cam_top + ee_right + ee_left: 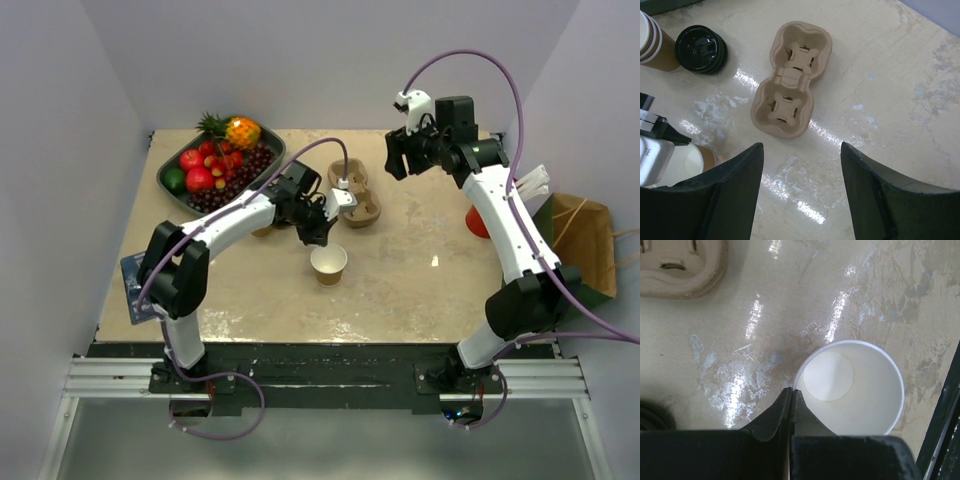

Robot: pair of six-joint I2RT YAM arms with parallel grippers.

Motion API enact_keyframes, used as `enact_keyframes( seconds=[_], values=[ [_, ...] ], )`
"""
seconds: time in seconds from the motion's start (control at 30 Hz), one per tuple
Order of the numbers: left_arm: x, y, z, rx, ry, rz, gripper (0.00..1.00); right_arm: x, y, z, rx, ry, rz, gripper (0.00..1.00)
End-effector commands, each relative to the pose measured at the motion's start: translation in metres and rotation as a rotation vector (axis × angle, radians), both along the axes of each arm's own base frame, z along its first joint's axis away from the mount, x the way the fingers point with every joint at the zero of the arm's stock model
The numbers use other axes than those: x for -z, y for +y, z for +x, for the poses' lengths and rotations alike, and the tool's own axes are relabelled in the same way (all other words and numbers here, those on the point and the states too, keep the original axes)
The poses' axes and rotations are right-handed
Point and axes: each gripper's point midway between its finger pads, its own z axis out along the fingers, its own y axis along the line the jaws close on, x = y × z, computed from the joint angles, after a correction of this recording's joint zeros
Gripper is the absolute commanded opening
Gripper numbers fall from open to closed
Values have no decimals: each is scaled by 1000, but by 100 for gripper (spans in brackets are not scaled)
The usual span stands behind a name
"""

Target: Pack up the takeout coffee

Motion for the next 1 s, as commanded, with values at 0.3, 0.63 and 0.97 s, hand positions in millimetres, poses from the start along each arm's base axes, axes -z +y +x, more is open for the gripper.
enact_keyframes(
  seconds=[0.3, 0.63, 0.97],
  values=[
    [-35, -11, 15, -42, -185, -59, 0, -17, 7, 7, -12, -49, 44, 67],
    [-32, -12, 15, -43, -186, -59, 0, -15, 7, 7, -13, -46, 44, 67],
    [-24, -13, 14, -25, -155, -46, 2, -14, 9, 10, -17, -44, 43, 67]
  ],
)
